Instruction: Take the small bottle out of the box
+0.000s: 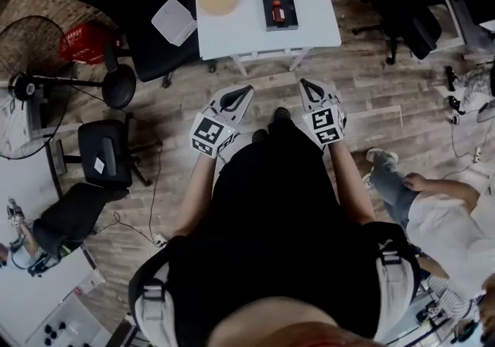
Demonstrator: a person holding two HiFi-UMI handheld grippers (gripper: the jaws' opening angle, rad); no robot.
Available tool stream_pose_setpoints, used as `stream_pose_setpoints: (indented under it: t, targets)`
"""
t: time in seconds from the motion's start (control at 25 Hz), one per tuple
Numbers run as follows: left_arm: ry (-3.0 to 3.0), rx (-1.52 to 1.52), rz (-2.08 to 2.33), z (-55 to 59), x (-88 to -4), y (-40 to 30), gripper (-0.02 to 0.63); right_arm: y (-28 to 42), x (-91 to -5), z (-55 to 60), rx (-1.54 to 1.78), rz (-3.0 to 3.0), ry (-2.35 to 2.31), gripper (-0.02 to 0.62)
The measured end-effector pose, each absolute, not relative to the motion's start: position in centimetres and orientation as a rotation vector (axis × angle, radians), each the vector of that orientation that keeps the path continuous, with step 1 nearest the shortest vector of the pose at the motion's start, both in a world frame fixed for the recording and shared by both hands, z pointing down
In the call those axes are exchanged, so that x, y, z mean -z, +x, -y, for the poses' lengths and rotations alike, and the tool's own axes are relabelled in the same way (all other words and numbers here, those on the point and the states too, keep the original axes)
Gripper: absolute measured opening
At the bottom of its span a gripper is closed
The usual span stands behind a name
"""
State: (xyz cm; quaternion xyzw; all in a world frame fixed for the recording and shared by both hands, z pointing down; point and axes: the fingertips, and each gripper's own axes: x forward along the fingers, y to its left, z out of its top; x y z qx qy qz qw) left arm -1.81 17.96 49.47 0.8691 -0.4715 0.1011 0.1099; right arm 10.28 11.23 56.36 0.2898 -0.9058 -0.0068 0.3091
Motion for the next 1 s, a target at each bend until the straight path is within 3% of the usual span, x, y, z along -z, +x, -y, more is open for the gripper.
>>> stream_pose_setpoints:
  t: [1.0]
  targets:
    - [2.454, -0.331, 1.515, -9.2, -48.4, -2.0, 0.020, 8.6, -56.3, -0.5, 0.010, 2.455, 0.626, -0.001]
